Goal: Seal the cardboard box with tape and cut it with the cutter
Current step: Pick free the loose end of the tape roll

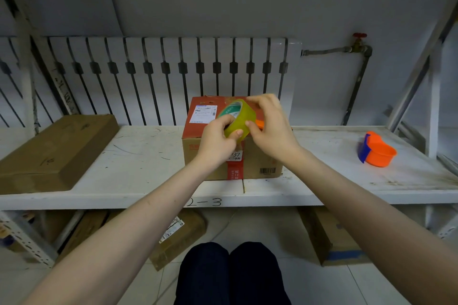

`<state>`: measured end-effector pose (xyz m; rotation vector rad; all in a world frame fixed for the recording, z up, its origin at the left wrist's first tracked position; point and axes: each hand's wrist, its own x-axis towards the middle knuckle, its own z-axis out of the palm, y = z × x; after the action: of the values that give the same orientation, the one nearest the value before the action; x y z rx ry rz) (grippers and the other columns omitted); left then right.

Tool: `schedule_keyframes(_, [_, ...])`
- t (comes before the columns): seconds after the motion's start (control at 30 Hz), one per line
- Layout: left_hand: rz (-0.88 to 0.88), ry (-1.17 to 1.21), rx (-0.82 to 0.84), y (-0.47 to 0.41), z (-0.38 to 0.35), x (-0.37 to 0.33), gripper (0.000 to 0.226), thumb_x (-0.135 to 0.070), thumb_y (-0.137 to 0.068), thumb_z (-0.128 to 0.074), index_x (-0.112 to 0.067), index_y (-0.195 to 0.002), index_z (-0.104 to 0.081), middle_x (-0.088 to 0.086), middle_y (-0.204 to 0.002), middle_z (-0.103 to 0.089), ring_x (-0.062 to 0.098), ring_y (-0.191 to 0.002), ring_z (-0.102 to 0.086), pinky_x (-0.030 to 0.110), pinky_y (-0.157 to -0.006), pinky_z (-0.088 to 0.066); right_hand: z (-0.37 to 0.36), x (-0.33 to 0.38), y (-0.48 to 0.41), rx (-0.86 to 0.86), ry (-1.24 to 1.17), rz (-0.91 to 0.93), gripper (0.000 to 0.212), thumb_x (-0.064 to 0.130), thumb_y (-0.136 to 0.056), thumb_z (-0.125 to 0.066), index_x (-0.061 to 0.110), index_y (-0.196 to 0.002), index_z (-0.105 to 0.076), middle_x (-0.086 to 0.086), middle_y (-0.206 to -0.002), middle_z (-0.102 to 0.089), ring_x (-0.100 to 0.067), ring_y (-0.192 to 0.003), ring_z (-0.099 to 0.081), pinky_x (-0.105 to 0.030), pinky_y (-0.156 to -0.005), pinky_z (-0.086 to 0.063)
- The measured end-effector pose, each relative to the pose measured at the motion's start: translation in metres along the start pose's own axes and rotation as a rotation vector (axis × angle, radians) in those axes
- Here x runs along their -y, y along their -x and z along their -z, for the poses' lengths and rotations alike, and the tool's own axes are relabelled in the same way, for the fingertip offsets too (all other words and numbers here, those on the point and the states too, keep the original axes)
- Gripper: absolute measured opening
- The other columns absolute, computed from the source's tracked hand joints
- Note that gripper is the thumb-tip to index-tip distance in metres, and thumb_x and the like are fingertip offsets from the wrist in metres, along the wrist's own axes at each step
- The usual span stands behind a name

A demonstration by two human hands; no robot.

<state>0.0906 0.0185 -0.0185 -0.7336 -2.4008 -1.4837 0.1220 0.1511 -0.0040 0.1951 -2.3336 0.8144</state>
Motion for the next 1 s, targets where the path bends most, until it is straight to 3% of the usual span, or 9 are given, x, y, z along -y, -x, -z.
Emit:
schedule_keyframes(0.1, [0.009,-0.003,-0.003,-0.001,0.001,0.002,0.010,-0.013,-0.087,-0.064,-0.009,-0.096,-0.064,0.008,-0.096,-0.066,0.023,-0.089,-0.060,0.028,-0.074,-0.049,0.001,-0.002,-0.001,0.017,0.064,0.004,0.044,0.016,-0.087,-0.062,0.013,-0.130,-0.053,-0.003,-0.120,-0.052,-0.015,-0.111,-0.050,-0.024,-0.090,-0.044])
schedule_keyframes(0.27, [0.021,-0.009,-0.001,0.001,0.002,0.004,0.008,-0.014,-0.087,-0.064,-0.012,-0.094,-0.062,0.004,-0.094,-0.064,0.020,-0.088,-0.059,0.023,-0.069,-0.046,-0.001,-0.003,0.003,-0.021,0.090,0.041,0.032,0.019,-0.088,-0.063,0.014,-0.119,-0.063,0.000,-0.110,-0.059,-0.013,-0.103,-0.055,-0.028,-0.086,-0.050])
schedule_keyframes(0.67, [0.027,-0.011,0.014,0.005,0.003,0.000,0.016,-0.015,-0.087,-0.064,-0.011,-0.103,-0.062,0.003,-0.101,-0.062,0.019,-0.095,-0.059,0.028,-0.079,-0.050,0.003,0.000,0.000,-0.002,0.078,0.084,0.013,0.017,-0.088,-0.061,0.016,-0.101,-0.059,0.000,-0.104,-0.058,-0.013,-0.096,-0.055,-0.026,-0.080,-0.050])
schedule_keyframes(0.8, [0.024,-0.018,0.021,0.004,0.005,-0.001,0.017,-0.014,-0.087,-0.064,-0.010,-0.104,-0.063,0.004,-0.104,-0.062,0.017,-0.096,-0.057,0.022,-0.075,-0.045,-0.001,0.000,0.005,-0.016,0.084,0.080,0.005,0.016,-0.089,-0.059,0.016,-0.094,-0.059,0.000,-0.103,-0.055,-0.014,-0.096,-0.055,-0.029,-0.079,-0.052])
schedule_keyframes(0.87, [0.008,-0.027,0.024,0.001,0.007,-0.002,0.011,-0.013,-0.087,-0.064,-0.012,-0.098,-0.062,0.004,-0.101,-0.063,0.016,-0.093,-0.056,0.017,-0.070,-0.042,-0.001,-0.002,0.005,-0.043,0.072,0.058,0.007,0.017,-0.088,-0.061,0.017,-0.094,-0.059,0.001,-0.102,-0.056,-0.011,-0.094,-0.054,-0.026,-0.078,-0.051])
schedule_keyframes(1.0, [0.008,-0.064,0.032,-0.001,0.009,-0.005,0.008,-0.013,-0.087,-0.064,-0.013,-0.095,-0.061,0.000,-0.096,-0.059,0.014,-0.089,-0.053,0.011,-0.063,-0.038,0.001,0.000,0.001,-0.038,0.028,-0.002,0.029,0.016,-0.087,-0.063,0.014,-0.114,-0.057,0.002,-0.110,-0.056,-0.008,-0.095,-0.053,-0.017,-0.078,-0.046])
